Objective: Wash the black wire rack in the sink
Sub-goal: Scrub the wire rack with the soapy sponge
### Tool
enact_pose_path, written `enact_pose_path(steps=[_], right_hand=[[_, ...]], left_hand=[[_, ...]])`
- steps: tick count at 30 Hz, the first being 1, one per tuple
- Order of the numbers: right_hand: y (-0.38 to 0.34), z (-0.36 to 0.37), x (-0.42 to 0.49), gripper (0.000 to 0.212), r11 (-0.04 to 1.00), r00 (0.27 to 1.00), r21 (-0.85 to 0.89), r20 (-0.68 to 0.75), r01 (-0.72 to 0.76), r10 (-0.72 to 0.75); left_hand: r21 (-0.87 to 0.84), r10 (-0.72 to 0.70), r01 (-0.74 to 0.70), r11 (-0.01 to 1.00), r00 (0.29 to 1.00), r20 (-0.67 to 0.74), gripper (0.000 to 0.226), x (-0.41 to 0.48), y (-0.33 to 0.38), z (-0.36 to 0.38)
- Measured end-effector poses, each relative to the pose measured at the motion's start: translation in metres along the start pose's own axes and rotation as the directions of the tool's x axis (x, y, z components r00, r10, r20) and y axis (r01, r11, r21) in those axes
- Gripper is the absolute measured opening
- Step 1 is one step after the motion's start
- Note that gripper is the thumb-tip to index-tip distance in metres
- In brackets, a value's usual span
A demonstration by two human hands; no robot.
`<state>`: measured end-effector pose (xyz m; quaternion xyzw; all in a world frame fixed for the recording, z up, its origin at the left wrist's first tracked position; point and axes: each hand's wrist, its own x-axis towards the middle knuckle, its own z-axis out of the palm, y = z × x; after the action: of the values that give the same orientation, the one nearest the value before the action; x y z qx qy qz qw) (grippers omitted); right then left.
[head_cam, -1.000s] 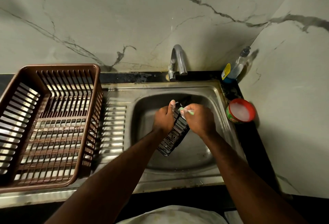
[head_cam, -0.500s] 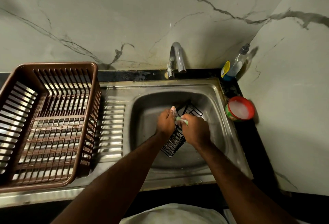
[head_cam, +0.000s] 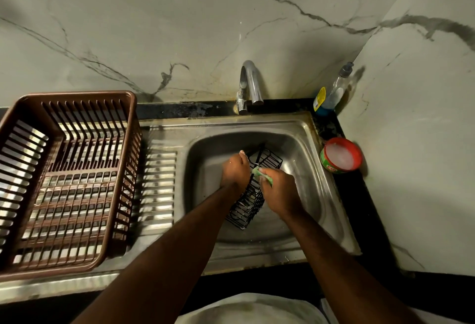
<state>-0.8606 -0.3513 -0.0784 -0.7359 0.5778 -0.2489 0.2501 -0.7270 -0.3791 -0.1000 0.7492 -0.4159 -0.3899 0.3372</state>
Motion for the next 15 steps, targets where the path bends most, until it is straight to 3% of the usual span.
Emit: enact_pose_path(steps=[4, 7, 9, 11, 13, 15], right_hand=[[0.001, 0.003, 0.011, 0.017, 0.994, 0.995, 0.051, -0.019, -0.092, 0.093], [0.003, 0.010, 0.008, 0.013, 0.924, 0.949, 0.248, -0.040, -0.293, 0.312], [0.005, 0.016, 0.003, 0.014, 0.793, 0.881, 0.433, 0.006, -0.429, 0.473], [0.008, 0.019, -0.002, 0.013, 0.594, 0.814, 0.639, 0.090, -0.490, 0.574], [0.011, 0.018, -0.005, 0.011, 0.405, 0.754, 0.774, 0.138, -0.487, 0.642], [0.010, 0.010, -0.005, 0.010, 0.294, 0.701, 0.849, 0.119, -0.439, 0.703]], left_hand=[[0.080, 0.012, -0.011, 0.997, 1.000, -0.016, 0.050, 0.001, -0.003, -0.003], [0.125, 0.023, -0.022, 0.992, 1.000, -0.006, 0.049, -0.003, -0.005, -0.005], [0.146, 0.050, -0.049, 0.988, 0.999, -0.007, 0.050, -0.006, -0.005, -0.006], [0.153, 0.064, -0.063, 0.986, 0.998, -0.001, 0.050, -0.008, -0.005, -0.005], [0.138, 0.060, -0.063, 0.988, 0.998, 0.023, 0.049, -0.010, -0.004, -0.001], [0.148, 0.050, -0.055, 0.987, 0.998, 0.037, 0.047, -0.012, -0.002, 0.003]])
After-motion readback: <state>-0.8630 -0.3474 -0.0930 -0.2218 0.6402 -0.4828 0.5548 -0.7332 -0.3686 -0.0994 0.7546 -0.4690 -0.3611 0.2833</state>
